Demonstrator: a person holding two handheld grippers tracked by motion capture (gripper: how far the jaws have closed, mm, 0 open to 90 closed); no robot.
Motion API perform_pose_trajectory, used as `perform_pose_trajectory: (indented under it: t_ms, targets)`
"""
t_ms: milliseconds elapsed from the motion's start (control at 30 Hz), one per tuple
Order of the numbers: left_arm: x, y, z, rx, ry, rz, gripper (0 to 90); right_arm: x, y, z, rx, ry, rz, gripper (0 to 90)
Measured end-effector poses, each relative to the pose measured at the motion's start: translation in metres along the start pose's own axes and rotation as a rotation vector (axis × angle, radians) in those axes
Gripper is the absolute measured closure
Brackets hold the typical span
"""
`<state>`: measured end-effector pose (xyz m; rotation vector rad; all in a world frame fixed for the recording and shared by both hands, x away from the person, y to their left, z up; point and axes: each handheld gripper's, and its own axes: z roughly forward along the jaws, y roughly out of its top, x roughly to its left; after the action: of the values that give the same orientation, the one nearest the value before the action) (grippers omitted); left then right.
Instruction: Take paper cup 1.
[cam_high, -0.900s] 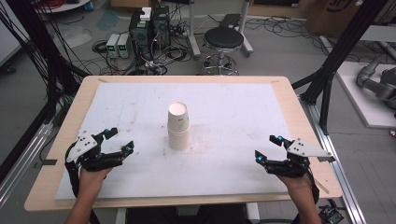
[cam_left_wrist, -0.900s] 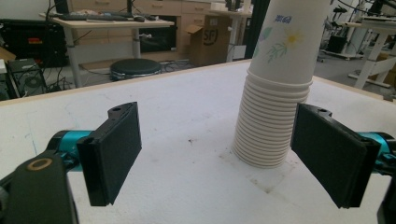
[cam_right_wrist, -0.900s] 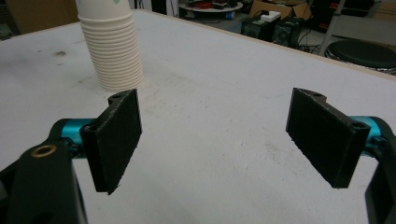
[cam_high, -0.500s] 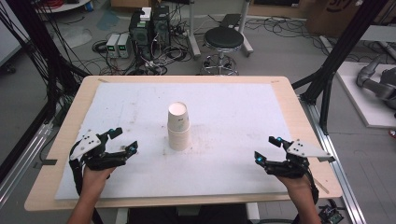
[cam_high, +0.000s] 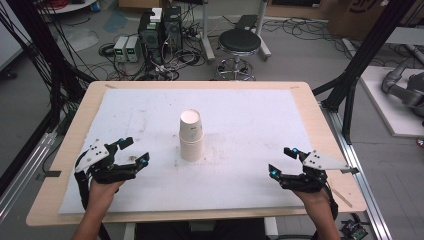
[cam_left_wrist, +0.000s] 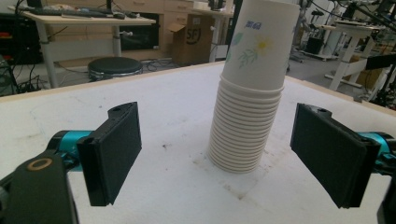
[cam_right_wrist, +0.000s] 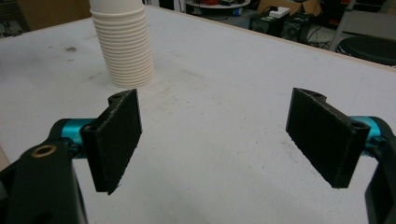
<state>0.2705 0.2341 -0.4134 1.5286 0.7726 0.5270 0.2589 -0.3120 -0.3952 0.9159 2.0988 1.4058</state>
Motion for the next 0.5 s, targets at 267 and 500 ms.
perform_pose_trajectory:
  t_ms: [267, 500]
  targets:
    - [-0.01, 0.013, 0.008, -0.002, -0.046, 0.022, 16.3, 0.001, 0.0, 0.001, 0.011, 0.004, 0.009, 18.6]
    - [-0.019, 0.035, 0.02, -0.004, -0.101, 0.042, 15.7, 0.001, 0.001, 0.002, 0.005, 0.005, 0.004, 18.7]
